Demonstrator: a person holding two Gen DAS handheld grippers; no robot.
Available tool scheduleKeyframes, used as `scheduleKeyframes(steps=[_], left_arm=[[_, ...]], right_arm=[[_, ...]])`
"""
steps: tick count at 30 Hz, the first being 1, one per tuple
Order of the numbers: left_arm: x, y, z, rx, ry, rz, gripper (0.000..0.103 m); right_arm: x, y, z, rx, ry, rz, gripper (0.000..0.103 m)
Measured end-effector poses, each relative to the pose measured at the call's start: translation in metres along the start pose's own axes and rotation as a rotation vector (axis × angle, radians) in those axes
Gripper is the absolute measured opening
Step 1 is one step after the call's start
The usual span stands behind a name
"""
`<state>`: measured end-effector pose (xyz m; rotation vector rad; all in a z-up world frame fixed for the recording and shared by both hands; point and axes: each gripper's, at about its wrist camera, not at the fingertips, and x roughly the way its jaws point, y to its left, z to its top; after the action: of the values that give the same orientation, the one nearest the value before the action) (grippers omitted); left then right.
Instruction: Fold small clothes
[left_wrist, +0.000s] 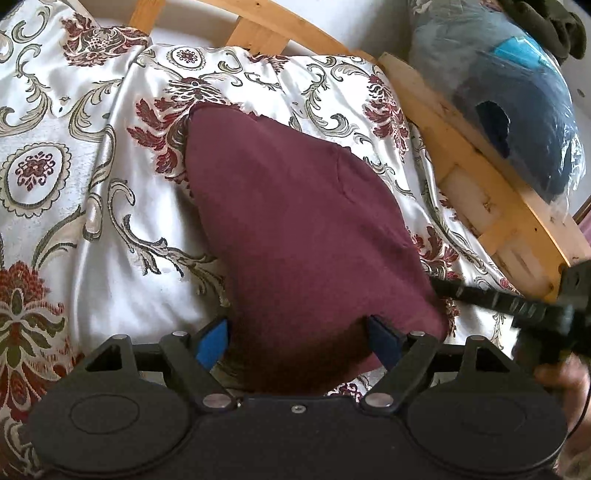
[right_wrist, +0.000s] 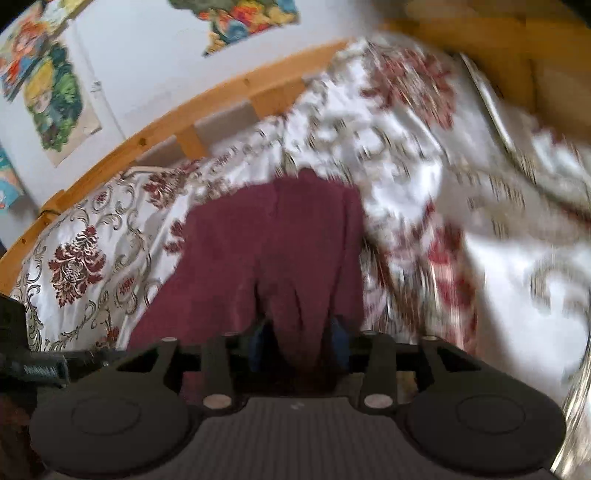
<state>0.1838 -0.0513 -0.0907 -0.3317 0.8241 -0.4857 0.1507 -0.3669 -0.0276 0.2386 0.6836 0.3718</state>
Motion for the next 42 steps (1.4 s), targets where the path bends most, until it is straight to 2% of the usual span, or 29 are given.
scheduleKeyframes(steps=[4,9,11,12,13,14,15,16,20,24,27,29,30,32,33,34,41,42], left_arm=[[0.002,-0.002,-0.002,0.007,0.005,0.006,0.082],[0.005,-0.003,-0.003,0.010,0.006,0.009,0.083],[0.005,-0.003,-0.004,0.012,0.005,0.009,0.083],[0.004,-0.003,-0.004,0.013,0.005,0.009,0.083],[0.005,-0.003,-0.004,0.016,0.005,0.009,0.083],[0.005,-0.003,-0.004,0.017,0.004,0.009,0.083],[0.005,-0.003,-0.004,0.019,0.004,0.008,0.083],[0.005,-0.004,-0.004,0.022,0.004,0.006,0.083],[0.004,-0.005,-0.005,0.046,-0.014,-0.025,0.082],[0.005,-0.004,-0.004,0.038,-0.015,-0.033,0.082],[0.006,-0.003,-0.003,0.029,-0.010,-0.035,0.082],[0.005,-0.004,-0.004,0.034,-0.009,-0.032,0.082],[0.005,-0.004,-0.004,0.038,-0.009,-0.030,0.082],[0.005,-0.004,-0.004,0.041,-0.009,-0.029,0.082],[0.005,-0.004,-0.004,0.040,-0.009,-0.029,0.082],[0.005,-0.003,-0.004,0.039,-0.008,-0.030,0.082],[0.006,-0.003,-0.004,0.038,-0.007,-0.031,0.082],[0.006,-0.003,-0.004,0.038,-0.007,-0.032,0.082]], right_arm=[[0.004,0.002,0.028,-0.030,-0.038,-0.008,0.064],[0.041,-0.006,0.062,-0.045,-0.056,-0.057,0.064],[0.057,-0.009,0.072,-0.044,-0.052,-0.089,0.056],[0.066,-0.010,0.076,-0.056,-0.041,-0.120,0.049],[0.073,-0.010,0.079,-0.071,-0.031,-0.136,0.037],[0.079,-0.011,0.081,-0.079,-0.021,-0.130,0.029],[0.082,-0.011,0.082,-0.082,-0.011,-0.115,0.014],[0.083,-0.009,0.083,-0.092,-0.010,-0.109,0.009],[0.072,0.007,0.082,-0.198,-0.070,-0.173,0.007],[0.072,0.000,0.080,-0.190,-0.052,-0.191,0.007],[0.076,-0.010,0.082,-0.123,-0.040,-0.154,0.008],[0.077,-0.013,0.084,-0.106,-0.038,-0.133,0.011],[0.078,-0.015,0.085,-0.102,-0.033,-0.120,0.017],[0.078,-0.016,0.088,-0.091,-0.031,-0.106,0.034],[0.078,-0.017,0.090,-0.088,-0.033,-0.093,0.048],[0.078,-0.017,0.092,-0.085,-0.036,-0.080,0.054],[0.097,-0.021,0.108,-0.077,0.003,-0.025,0.081],[0.102,-0.021,0.109,-0.080,0.018,-0.017,0.088]])
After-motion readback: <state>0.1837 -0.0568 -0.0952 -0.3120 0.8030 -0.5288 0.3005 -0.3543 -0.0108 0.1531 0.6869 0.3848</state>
